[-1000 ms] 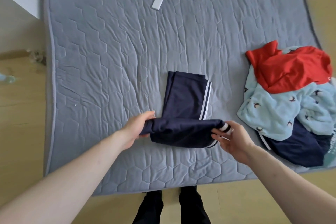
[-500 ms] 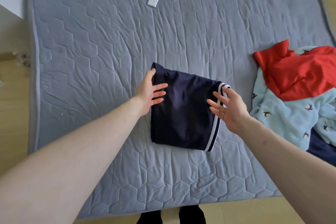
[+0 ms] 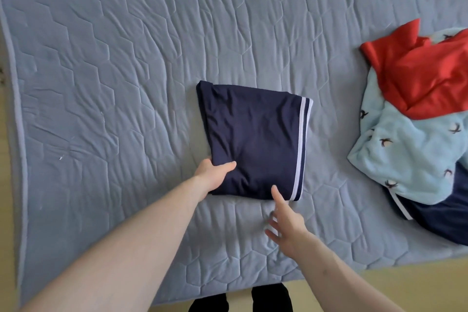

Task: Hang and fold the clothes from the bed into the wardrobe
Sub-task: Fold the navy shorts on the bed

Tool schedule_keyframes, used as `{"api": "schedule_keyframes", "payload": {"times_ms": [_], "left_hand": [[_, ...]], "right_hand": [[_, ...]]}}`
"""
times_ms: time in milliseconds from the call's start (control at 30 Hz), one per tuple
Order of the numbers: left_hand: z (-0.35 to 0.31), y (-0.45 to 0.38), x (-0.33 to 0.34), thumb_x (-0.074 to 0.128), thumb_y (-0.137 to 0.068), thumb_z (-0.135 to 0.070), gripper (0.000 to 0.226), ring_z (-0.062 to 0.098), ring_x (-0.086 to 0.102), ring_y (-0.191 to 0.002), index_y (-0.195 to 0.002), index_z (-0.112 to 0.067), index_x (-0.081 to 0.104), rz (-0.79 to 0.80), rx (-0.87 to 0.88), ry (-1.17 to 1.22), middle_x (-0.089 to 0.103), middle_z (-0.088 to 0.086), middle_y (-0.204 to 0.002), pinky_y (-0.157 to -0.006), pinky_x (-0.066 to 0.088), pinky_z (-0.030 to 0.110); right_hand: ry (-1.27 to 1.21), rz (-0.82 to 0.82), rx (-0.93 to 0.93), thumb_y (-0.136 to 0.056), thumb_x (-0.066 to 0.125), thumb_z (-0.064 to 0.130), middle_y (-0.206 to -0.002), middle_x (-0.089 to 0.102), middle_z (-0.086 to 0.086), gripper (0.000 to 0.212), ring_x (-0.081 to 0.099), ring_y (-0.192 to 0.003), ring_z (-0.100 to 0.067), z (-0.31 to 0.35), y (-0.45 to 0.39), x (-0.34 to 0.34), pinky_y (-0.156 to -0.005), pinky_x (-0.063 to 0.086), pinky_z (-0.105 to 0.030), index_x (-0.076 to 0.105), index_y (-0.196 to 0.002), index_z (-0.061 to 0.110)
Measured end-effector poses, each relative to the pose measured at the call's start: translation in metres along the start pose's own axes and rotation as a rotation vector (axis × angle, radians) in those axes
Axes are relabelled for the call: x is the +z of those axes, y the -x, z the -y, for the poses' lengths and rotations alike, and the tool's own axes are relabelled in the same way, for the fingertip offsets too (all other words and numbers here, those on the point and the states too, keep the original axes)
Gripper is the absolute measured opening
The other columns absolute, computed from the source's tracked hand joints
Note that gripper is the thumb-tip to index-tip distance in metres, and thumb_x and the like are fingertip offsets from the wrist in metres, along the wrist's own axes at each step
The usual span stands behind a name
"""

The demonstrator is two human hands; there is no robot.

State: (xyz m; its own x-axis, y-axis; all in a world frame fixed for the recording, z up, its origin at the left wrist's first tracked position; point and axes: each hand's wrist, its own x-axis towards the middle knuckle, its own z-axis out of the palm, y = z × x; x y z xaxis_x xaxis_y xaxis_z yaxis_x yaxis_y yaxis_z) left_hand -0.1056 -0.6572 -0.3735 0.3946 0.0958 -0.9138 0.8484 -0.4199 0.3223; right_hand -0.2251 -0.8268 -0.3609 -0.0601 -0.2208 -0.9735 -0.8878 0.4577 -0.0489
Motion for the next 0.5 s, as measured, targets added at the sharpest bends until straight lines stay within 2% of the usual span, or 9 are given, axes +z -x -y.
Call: {"api": "schedule_keyframes", "payload": {"times_ms": [33,100,167,233,333,367,400,433,500], "left_hand": [[0.003,0.004,0.005,0.074,-0.092,-0.038,0.04,0.017,0.057,-0.101,-0.12,-0.021,0.051,0.001,0.008,0.031,0.06,-0.006,-0.112,-0.088,0.041,0.029],[0.015,0.016,0.016,0.076,-0.09,-0.036,0.036,0.011,0.061,-0.093,-0.115,-0.02,0.056,0.014,-0.004,0.097,0.065,-0.009,-0.106,-0.084,0.044,0.028],[0.034,0.034,0.027,0.083,-0.081,-0.042,0.047,0.009,0.064,-0.093,-0.116,-0.018,0.062,0.047,-0.053,0.146,0.07,-0.007,-0.106,-0.083,0.048,0.028],[0.059,0.054,0.04,0.085,-0.071,-0.053,0.058,0.009,0.068,-0.094,-0.115,-0.021,0.067,0.131,-0.091,0.12,0.075,-0.007,-0.107,-0.084,0.051,0.028],[0.08,0.087,0.056,0.073,-0.084,-0.059,0.046,0.009,0.072,-0.083,-0.111,-0.022,0.071,0.446,-0.17,-0.139,0.076,-0.009,-0.101,-0.065,0.048,0.024],[0.084,0.091,0.058,0.069,-0.087,-0.06,0.041,0.009,0.07,-0.078,-0.102,-0.023,0.073,0.512,-0.162,-0.276,0.076,-0.008,-0.094,-0.062,0.047,0.023],[0.084,0.091,0.057,0.068,-0.086,-0.06,0.037,0.01,0.068,-0.073,-0.089,-0.023,0.074,0.514,-0.093,-0.413,0.076,-0.008,-0.085,-0.062,0.048,0.024],[0.081,0.087,0.053,0.068,-0.083,-0.058,0.035,0.01,0.068,-0.072,-0.078,-0.023,0.073,0.423,0.017,-0.542,0.075,-0.009,-0.077,-0.064,0.051,0.025],[0.064,0.073,0.038,0.069,-0.077,-0.052,0.025,0.009,0.07,-0.079,-0.075,-0.027,0.07,0.019,0.22,-0.649,0.073,-0.012,-0.076,-0.072,0.055,0.026]], "right_hand": [[-0.045,0.06,0.002,-0.063,0.084,0.072,-0.126,0.06,0.001,0.091,0.06,-0.117,-0.02,-0.001,-0.003,0.003,-0.098,0.057,-0.042,0.055,-0.13,0.018],[-0.122,0.102,-0.047,-0.063,0.087,0.068,-0.128,0.062,0.004,0.089,0.062,-0.117,-0.018,0.005,-0.005,0.009,-0.097,0.058,-0.041,0.056,-0.131,0.021],[-0.175,0.075,-0.11,-0.065,0.091,0.056,-0.125,0.067,0.006,0.082,0.066,-0.111,-0.017,0.015,-0.004,0.009,-0.095,0.058,-0.041,0.056,-0.132,0.024],[-0.191,-0.013,-0.208,-0.073,0.091,0.032,-0.118,0.072,0.003,0.062,0.07,-0.102,-0.018,0.022,-0.003,-0.001,-0.095,0.058,-0.043,0.06,-0.125,0.023],[-0.029,-0.126,-0.374,-0.077,0.085,0.017,-0.111,0.072,-0.002,0.043,0.069,-0.095,-0.017,0.028,0.001,-0.029,-0.084,0.057,-0.036,0.062,-0.113,0.02],[0.034,-0.139,-0.417,-0.079,0.084,0.016,-0.11,0.071,-0.003,0.04,0.068,-0.094,-0.015,0.03,0.0,-0.038,-0.079,0.055,-0.034,0.061,-0.111,0.019],[0.087,-0.143,-0.454,-0.08,0.083,0.016,-0.11,0.07,-0.002,0.039,0.066,-0.092,-0.013,0.032,-0.001,-0.046,-0.075,0.053,-0.032,0.06,-0.112,0.019],[0.131,-0.14,-0.479,-0.082,0.083,0.017,-0.11,0.069,-0.002,0.041,0.065,-0.091,-0.01,0.034,-0.003,-0.053,-0.073,0.051,-0.03,0.058,-0.114,0.017],[0.172,-0.115,-0.492,-0.081,0.086,0.021,-0.111,0.067,0.001,0.052,0.063,-0.092,-0.006,0.034,-0.008,-0.06,-0.075,0.05,-0.027,0.054,-0.121,0.015]]}}
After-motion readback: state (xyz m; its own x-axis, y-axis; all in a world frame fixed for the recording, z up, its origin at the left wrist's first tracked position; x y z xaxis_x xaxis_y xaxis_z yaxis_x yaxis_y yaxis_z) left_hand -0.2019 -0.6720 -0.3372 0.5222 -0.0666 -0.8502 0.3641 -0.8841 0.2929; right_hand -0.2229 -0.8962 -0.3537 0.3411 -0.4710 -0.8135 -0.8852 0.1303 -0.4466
